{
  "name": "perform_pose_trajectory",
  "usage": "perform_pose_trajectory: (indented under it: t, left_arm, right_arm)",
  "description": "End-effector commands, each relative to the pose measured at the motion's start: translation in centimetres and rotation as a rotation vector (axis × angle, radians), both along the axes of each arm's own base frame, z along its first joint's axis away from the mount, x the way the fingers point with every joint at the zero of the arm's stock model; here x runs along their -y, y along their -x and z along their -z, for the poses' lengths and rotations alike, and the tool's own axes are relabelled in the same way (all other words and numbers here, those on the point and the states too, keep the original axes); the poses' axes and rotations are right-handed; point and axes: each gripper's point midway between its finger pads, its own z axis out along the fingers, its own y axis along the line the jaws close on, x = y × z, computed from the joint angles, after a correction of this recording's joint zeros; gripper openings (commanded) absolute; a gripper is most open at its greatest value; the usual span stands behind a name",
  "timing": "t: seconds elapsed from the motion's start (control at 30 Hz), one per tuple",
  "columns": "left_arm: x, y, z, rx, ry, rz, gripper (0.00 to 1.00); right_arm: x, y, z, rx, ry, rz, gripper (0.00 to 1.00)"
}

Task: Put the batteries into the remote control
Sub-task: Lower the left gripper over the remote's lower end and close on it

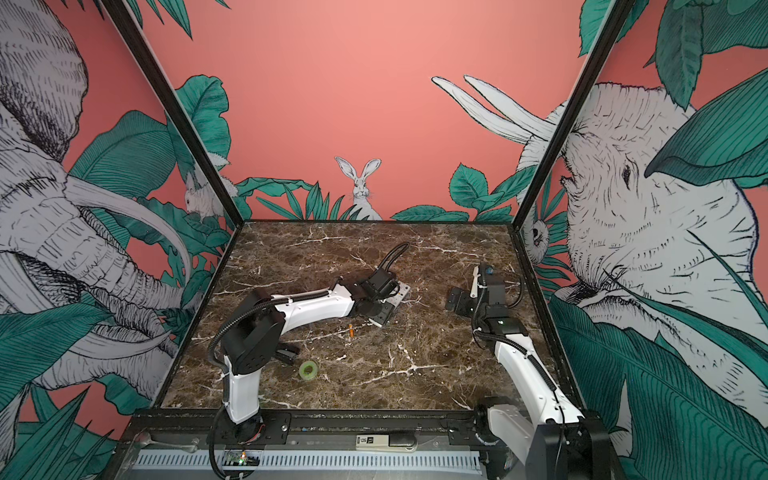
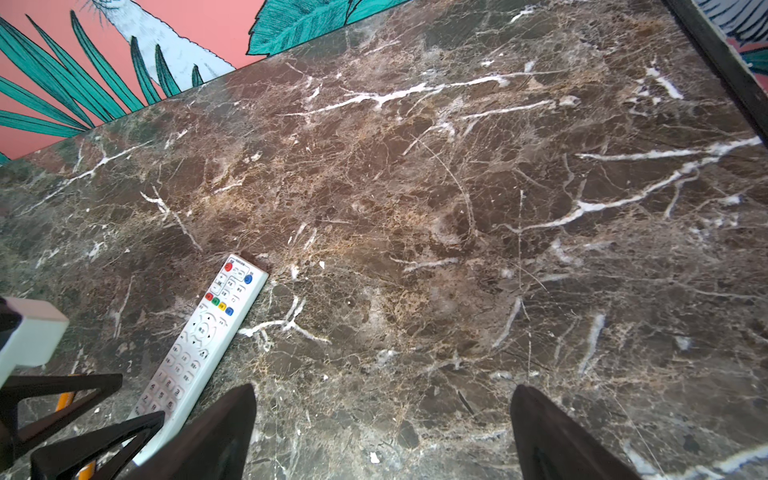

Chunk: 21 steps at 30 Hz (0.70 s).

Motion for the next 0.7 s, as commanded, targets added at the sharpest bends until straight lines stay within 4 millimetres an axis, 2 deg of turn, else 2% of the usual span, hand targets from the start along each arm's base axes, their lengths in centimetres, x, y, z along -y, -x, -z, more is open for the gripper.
perform_pose_trajectory:
  t: [0.0, 0.2, 0.4, 0.67]
  left_arm:
    - [0.3, -0.7, -2.5, 0.030, 0.002, 0.022, 0.75]
    - [2.1, -1.3, -1.5, 0.000, 0.004, 0.062, 0.89]
    - [3.0, -1.5, 0.1, -0.030, -0.003, 0.071, 0.90]
    - [3.0, -1.8, 1.6, -0.041, -0.045, 0.071, 0.89]
  right_arm:
    - [-0.3, -0.4, -0.9, 0.034, -0.025, -0.003, 0.98]
    - [-0.4, -0.4, -0.5, 0.026, -0.032, -0.009, 0.98]
    - [-0.8, -0.4, 0.1, 0.013, -0.047, -0.023, 0.98]
    - [-1.0, -0.5, 0.7, 0.002, -0.053, -0.034, 0.98]
